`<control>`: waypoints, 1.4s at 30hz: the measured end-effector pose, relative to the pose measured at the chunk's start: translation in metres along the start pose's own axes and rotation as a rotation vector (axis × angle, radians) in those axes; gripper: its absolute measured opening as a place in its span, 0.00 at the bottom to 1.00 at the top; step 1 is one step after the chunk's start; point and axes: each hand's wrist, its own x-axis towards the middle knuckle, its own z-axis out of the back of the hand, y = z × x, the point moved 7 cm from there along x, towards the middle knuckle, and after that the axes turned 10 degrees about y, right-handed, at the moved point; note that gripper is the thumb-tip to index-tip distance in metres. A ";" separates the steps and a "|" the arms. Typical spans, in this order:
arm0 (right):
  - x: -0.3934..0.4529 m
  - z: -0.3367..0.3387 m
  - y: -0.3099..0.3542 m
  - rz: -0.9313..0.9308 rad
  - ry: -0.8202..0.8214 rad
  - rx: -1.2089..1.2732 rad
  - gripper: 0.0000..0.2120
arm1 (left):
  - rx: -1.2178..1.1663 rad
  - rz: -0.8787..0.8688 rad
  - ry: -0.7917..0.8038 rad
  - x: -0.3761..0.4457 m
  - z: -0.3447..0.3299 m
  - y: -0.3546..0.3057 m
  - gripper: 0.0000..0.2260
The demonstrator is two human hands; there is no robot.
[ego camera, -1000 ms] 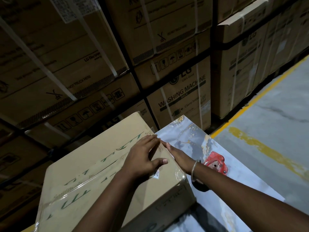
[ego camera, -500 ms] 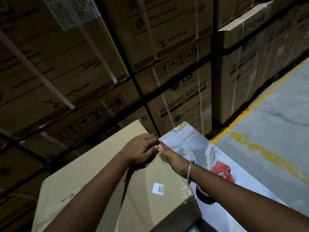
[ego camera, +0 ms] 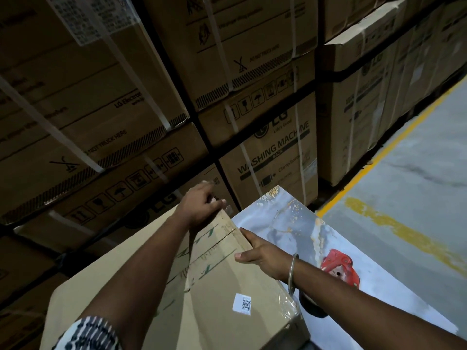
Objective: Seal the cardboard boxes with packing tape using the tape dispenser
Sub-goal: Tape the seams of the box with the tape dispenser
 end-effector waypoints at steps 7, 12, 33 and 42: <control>0.000 0.002 -0.003 -0.001 -0.013 0.046 0.29 | -0.312 0.299 -0.018 0.015 0.007 0.025 0.17; -0.002 0.001 0.000 0.018 -0.012 0.083 0.40 | -0.325 0.267 0.015 0.023 0.010 0.026 0.11; -0.005 0.003 0.001 0.016 -0.047 0.084 0.40 | 0.810 0.261 0.495 0.049 -0.021 -0.039 0.16; -0.007 0.001 0.004 0.032 -0.029 0.038 0.38 | 0.693 0.298 0.400 0.043 -0.017 -0.057 0.14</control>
